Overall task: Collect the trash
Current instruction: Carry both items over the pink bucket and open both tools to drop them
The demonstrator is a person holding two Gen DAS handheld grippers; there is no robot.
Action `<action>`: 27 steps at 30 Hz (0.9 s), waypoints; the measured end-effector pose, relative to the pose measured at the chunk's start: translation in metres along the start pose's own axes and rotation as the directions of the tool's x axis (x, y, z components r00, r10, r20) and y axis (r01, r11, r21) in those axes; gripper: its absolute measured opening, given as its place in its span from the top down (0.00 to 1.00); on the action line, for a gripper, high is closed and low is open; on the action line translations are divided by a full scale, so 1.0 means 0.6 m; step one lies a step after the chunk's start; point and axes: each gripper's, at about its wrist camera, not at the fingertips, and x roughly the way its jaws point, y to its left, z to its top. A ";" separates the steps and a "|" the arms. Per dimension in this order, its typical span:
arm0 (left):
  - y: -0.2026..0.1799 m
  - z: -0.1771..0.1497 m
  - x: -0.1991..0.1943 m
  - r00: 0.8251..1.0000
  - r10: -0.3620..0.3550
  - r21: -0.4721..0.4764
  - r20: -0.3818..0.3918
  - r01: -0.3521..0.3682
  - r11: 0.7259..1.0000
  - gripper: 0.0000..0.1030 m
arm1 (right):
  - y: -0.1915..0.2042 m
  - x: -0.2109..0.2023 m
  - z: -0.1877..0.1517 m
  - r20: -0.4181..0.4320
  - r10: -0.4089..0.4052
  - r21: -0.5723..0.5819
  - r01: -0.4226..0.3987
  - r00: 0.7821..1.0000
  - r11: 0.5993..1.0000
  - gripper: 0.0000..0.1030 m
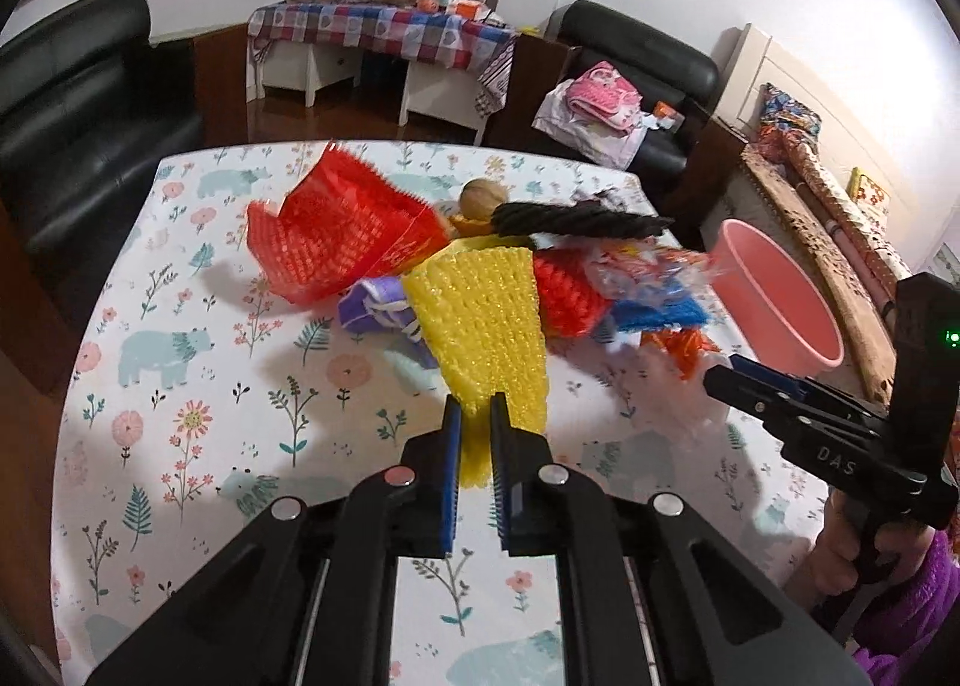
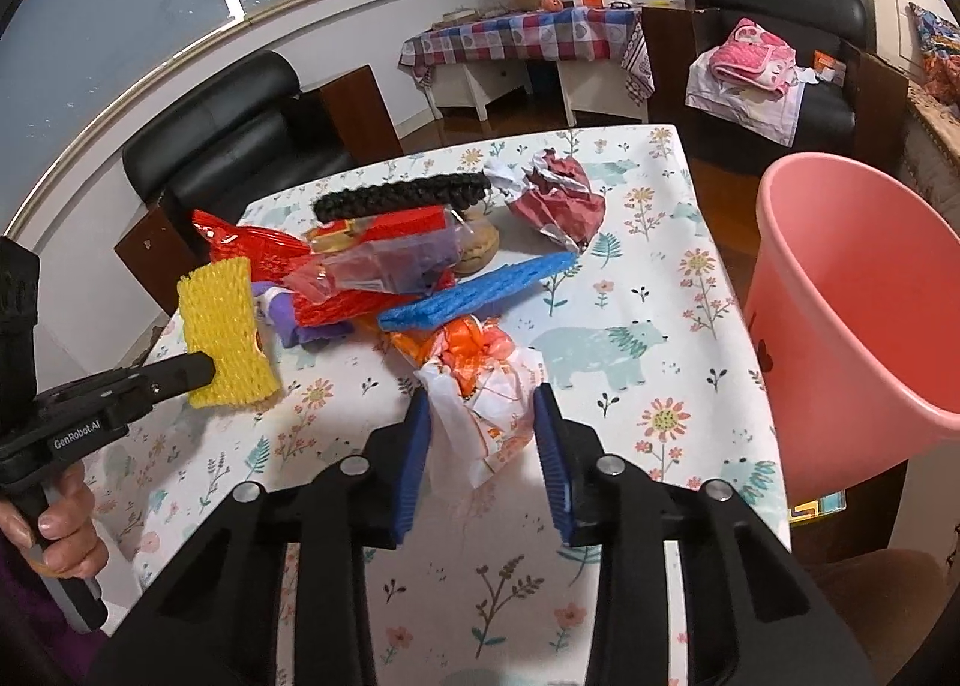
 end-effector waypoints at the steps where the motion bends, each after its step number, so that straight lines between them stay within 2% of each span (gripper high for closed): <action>1: -0.003 0.000 -0.005 1.000 -0.008 0.006 0.006 0.008 1.000 0.92 | 0.000 -0.006 -0.001 0.003 0.006 -0.003 -0.006 1.000 1.000 0.66; 7: -0.041 0.006 -0.042 0.996 -0.064 0.078 0.058 0.060 0.995 0.92 | -0.005 -0.053 -0.021 0.020 0.007 -0.017 -0.007 1.000 1.000 0.67; 14: -0.106 0.032 -0.054 0.988 -0.135 0.150 0.080 0.122 0.981 0.92 | -0.046 -0.107 -0.016 0.103 -0.032 0.061 0.026 0.994 0.998 0.67; 19: -0.161 0.058 -0.039 0.979 -0.190 0.181 0.080 0.173 0.968 0.92 | -0.088 -0.135 -0.003 0.156 -0.112 0.109 0.095 0.981 0.989 0.66; 27: -0.268 0.107 0.030 0.967 -0.253 0.236 0.017 0.242 0.941 0.92 | -0.181 -0.166 0.017 0.209 -0.244 0.244 0.191 0.947 0.951 0.66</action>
